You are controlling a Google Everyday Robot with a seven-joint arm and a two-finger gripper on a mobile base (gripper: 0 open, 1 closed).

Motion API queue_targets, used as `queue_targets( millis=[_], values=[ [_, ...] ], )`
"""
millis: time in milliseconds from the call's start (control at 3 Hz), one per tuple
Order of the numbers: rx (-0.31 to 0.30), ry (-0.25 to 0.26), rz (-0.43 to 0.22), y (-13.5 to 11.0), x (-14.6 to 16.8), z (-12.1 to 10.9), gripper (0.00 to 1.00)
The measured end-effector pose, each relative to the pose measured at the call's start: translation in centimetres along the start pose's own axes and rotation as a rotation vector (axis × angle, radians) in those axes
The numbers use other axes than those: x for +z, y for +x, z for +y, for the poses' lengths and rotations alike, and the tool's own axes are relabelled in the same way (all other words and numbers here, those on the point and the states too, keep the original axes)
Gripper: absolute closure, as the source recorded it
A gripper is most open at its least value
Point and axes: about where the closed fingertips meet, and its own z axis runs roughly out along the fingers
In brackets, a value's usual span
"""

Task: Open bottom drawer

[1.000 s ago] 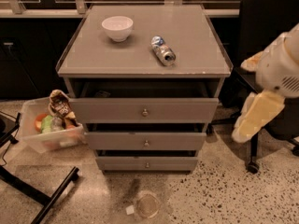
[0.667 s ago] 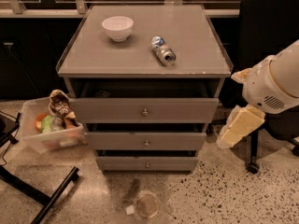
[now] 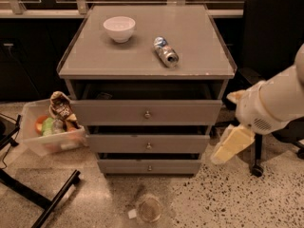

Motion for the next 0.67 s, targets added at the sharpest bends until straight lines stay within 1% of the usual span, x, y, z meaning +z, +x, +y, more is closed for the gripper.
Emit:
queue_targets(
  millis=[333,667],
  values=[
    [0.103,-0.05,-0.055,4.3,7.4,1.3,0.0],
    [0.19,-0.111,-0.167,7.0,15.3,4.2,0.0]
  ],
)
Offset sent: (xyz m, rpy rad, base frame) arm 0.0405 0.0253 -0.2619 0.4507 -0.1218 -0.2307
